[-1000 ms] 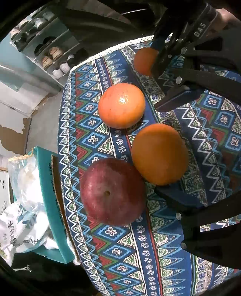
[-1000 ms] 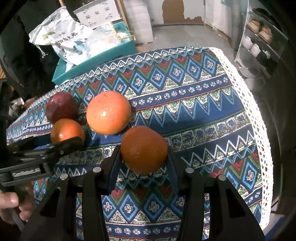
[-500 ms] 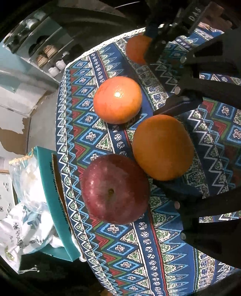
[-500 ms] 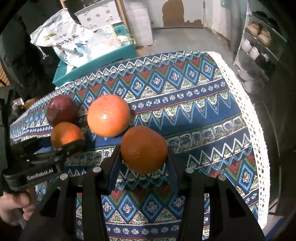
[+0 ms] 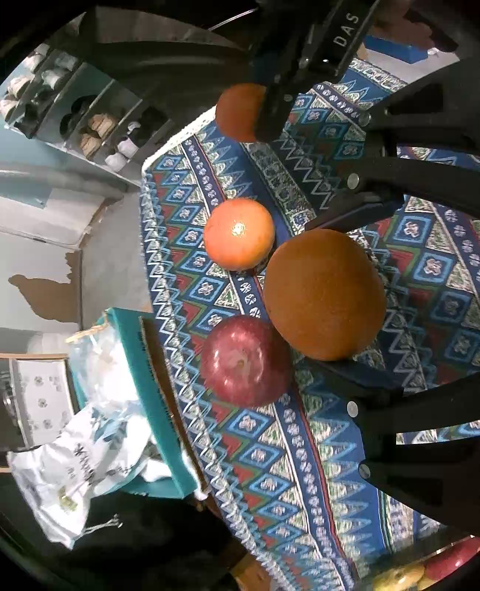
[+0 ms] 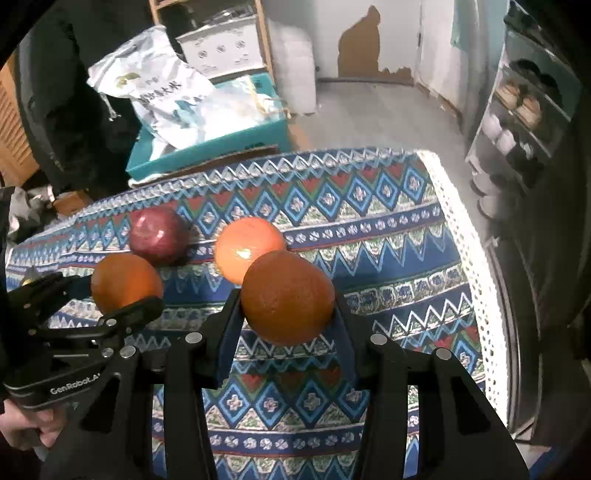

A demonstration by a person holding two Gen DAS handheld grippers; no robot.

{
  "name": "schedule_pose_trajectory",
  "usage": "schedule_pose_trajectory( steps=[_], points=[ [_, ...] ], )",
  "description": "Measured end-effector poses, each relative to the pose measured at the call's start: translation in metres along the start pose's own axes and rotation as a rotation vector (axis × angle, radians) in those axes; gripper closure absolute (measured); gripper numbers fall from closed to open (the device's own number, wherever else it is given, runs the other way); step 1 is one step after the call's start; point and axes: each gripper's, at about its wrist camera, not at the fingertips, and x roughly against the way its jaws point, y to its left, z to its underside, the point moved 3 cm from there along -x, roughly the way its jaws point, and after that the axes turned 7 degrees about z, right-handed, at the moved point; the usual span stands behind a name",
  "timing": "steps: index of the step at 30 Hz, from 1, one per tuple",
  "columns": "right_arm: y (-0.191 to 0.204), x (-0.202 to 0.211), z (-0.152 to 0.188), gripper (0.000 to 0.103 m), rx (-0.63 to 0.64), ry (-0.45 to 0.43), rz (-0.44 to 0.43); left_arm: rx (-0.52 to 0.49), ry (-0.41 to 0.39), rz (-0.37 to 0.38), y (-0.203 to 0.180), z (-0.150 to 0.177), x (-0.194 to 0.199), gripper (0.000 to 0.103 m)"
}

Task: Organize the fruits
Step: 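Lift the orange with the right gripper while the left lifts its orange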

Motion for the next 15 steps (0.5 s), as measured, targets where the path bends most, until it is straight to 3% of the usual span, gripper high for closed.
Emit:
schedule_pose_trajectory(
  steps=[15],
  points=[
    [0.027,0.069,-0.014,0.058,0.068,-0.082,-0.010,-0.064,-0.103,-0.036,0.009,0.003,0.084,0.038]
  ],
)
